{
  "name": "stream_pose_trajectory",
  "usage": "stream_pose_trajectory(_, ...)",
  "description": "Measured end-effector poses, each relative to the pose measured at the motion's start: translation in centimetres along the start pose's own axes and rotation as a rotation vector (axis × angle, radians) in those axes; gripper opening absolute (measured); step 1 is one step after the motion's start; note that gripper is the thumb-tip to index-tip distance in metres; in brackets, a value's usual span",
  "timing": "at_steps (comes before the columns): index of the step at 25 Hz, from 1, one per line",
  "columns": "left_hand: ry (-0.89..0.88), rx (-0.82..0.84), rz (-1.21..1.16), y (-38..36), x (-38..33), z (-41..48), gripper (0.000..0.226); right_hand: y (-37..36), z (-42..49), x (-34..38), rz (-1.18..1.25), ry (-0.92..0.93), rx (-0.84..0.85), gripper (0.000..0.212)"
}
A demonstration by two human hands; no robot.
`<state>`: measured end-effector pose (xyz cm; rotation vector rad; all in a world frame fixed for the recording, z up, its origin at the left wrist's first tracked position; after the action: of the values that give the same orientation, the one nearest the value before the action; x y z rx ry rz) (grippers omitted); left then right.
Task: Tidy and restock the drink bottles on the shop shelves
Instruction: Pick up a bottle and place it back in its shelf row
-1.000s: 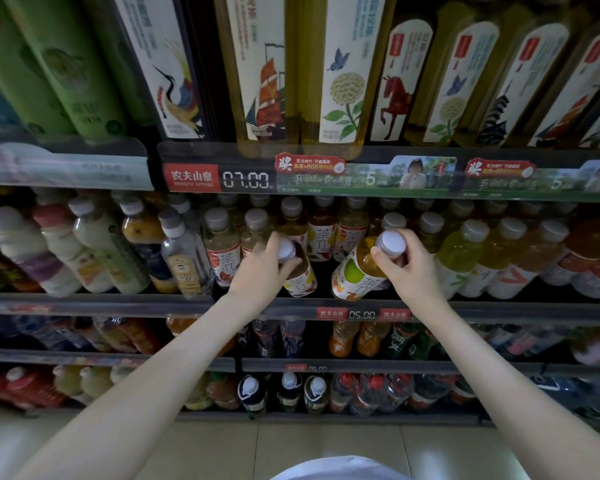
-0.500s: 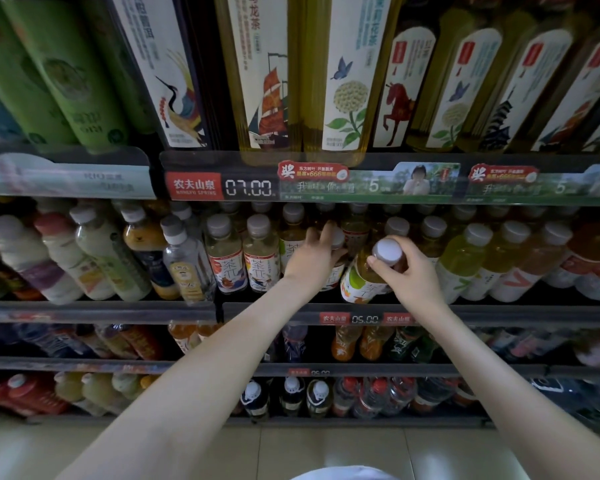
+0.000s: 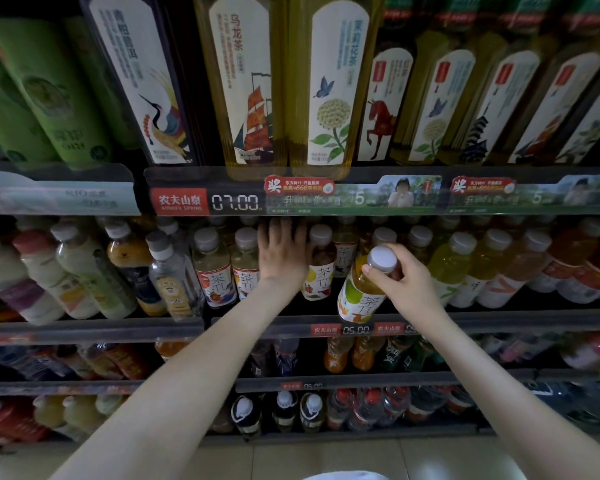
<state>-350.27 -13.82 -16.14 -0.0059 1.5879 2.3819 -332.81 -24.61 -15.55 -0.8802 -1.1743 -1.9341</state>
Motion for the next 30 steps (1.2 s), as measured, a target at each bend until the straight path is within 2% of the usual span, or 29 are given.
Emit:
stream_pose_trajectory(4, 0.085, 0.252, 0.065, -1.5, 3.0, 0.9, 0.071, -1.5, -0.2, 0.0, 0.029, 0.008, 0.034, 0.029)
stream_pose_trajectory(5, 0.057, 0.228, 0.059, -1.2, 3.0, 0.6, 0.068, -1.8, -0.2, 0.0, 0.034, 0.011, 0.038, 0.029)
stream_pose_trajectory(9, -0.135, -0.089, 0.045, 0.0, 2.7, -1.7, 0.039, -2.7, -0.2, 0.3, 0.033, 0.043, 0.034, 0.026)
stream_pose_trajectory(11, -0.17, -0.137, 0.002, 0.6, 2.6, -3.0, 0.035, -2.9, 0.0, 0.3, 0.031, 0.052, 0.02, 0.028)
stream_pose_trajectory(16, -0.27, 0.067, -0.003, -1.4, 2.9, -8.0, 0.063, -3.6, 0.0, 0.1, 0.047, 0.035, 0.004, 0.03)
stream_pose_trajectory(19, -0.382, 0.043, 0.078, -1.4, 4.6, -8.6, 0.048, -3.8, 0.0, 0.4, 0.066, 0.039, 0.015, 0.029)
stream_pose_trajectory(22, -0.242, 0.06, -0.153, 1.2, 6.4, -7.9, 0.047, -4.6, 0.2, 0.6, 0.076, 0.043, 0.043, 0.029)
stream_pose_trajectory(26, -0.186, 0.019, -0.423, 4.2, 7.4, -8.5, 0.046, -5.5, 0.9, 0.4, 0.034, 0.037, 0.033, 0.04)
stream_pose_trajectory(30, -0.056, -0.05, -0.583, 7.9, 9.4, -6.7, 0.046, -6.7, 2.1, 1.0, 0.098, 0.009, 0.061, 0.03)
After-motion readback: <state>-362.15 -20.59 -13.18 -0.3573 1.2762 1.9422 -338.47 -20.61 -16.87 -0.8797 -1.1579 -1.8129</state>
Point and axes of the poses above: each hand's wrist, its own z-axis towards the middle knuckle, its own y-axis out of the back of the hand, x = y × z, the point moved 6 cm from there along z, towards the middle knuckle, and after that the axes turned 8 degrees about y, right-handed, at the moved point
